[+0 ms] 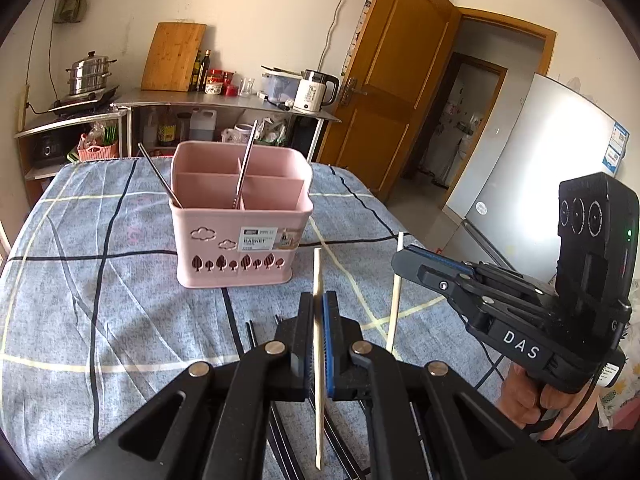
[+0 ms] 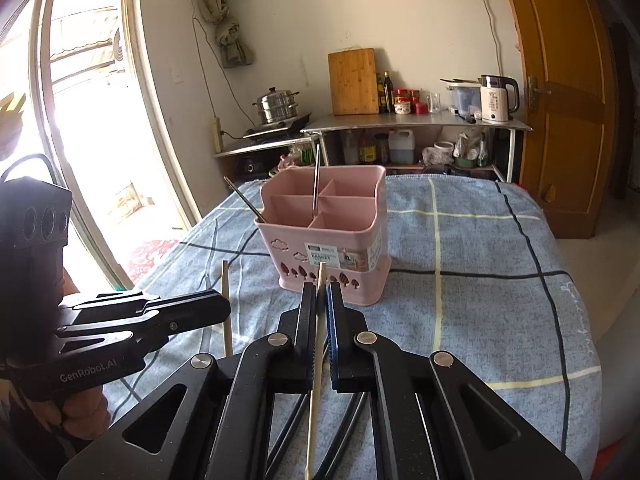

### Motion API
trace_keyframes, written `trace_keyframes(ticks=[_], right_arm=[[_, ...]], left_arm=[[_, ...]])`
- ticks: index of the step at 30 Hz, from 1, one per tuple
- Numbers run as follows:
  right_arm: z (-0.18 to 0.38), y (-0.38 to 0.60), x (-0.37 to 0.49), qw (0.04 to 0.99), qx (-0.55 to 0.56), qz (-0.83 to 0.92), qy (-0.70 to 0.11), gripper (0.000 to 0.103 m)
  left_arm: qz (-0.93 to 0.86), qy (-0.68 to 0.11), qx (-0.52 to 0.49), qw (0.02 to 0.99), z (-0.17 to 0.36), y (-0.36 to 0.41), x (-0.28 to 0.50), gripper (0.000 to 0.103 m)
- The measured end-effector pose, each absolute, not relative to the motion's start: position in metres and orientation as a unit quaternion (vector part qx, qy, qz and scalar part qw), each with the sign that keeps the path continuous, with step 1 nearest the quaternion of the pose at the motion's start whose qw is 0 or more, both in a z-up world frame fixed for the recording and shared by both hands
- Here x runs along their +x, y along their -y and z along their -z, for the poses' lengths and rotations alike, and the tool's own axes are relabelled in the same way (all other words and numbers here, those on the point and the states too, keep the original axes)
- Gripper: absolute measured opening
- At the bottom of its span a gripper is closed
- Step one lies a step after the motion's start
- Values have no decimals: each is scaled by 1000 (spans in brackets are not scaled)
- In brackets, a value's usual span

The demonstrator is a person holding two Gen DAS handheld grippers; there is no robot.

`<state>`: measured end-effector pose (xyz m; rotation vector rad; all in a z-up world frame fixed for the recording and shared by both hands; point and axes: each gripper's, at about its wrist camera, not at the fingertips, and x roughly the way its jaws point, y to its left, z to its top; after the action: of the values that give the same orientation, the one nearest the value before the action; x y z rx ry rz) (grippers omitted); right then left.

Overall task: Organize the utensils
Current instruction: 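Close the left tool on a wooden chopstick while the right tool grasps the other, then carry the wooden chopsticks with both tools over the pink basket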

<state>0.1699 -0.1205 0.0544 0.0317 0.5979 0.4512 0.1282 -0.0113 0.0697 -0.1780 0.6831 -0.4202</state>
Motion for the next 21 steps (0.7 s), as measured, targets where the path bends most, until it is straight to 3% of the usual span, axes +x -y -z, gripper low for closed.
trace_keyframes(ticks=[21], right_arm=[[-72, 131, 160, 940, 18, -218, -261, 5]], left_arm=[[203, -305, -65, 928, -92, 7, 124, 4]])
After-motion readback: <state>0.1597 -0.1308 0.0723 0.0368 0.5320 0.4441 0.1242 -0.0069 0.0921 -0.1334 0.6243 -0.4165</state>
